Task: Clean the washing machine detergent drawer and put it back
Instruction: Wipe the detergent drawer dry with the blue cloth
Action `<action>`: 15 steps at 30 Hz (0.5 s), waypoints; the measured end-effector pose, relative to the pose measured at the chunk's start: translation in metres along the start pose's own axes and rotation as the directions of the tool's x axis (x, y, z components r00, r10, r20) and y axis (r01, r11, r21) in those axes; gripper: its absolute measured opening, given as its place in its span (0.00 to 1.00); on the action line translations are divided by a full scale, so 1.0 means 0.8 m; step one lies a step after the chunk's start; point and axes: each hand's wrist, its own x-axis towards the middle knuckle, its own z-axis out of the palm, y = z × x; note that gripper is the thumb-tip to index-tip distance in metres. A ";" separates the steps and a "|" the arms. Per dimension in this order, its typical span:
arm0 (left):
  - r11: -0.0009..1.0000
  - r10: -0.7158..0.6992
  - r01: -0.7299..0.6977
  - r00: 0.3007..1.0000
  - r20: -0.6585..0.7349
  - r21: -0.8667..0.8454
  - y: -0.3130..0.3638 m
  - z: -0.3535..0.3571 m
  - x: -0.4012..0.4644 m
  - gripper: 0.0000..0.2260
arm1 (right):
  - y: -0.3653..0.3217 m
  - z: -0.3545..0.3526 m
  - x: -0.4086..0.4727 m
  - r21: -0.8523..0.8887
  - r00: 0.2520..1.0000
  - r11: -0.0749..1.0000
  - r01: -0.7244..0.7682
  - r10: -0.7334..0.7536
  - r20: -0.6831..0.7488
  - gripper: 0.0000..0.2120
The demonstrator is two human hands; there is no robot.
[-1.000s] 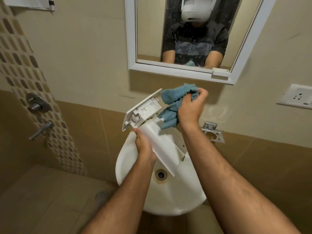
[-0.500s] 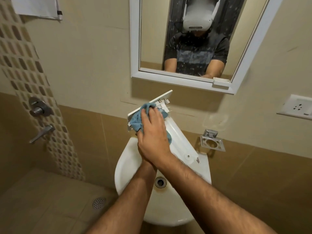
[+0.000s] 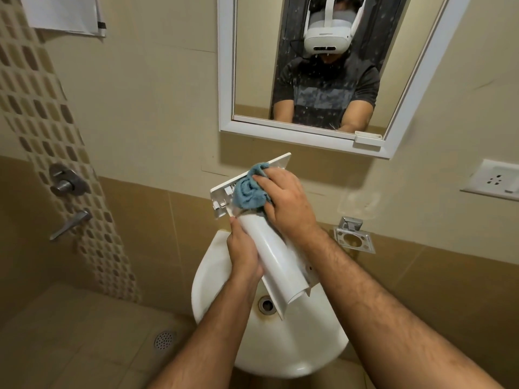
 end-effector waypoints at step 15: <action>0.998 -0.056 0.054 0.992 0.115 0.016 -0.005 -0.019 0.013 0.17 | 0.016 -0.028 0.023 0.238 0.843 0.856 -0.459 0.504 -0.187 0.08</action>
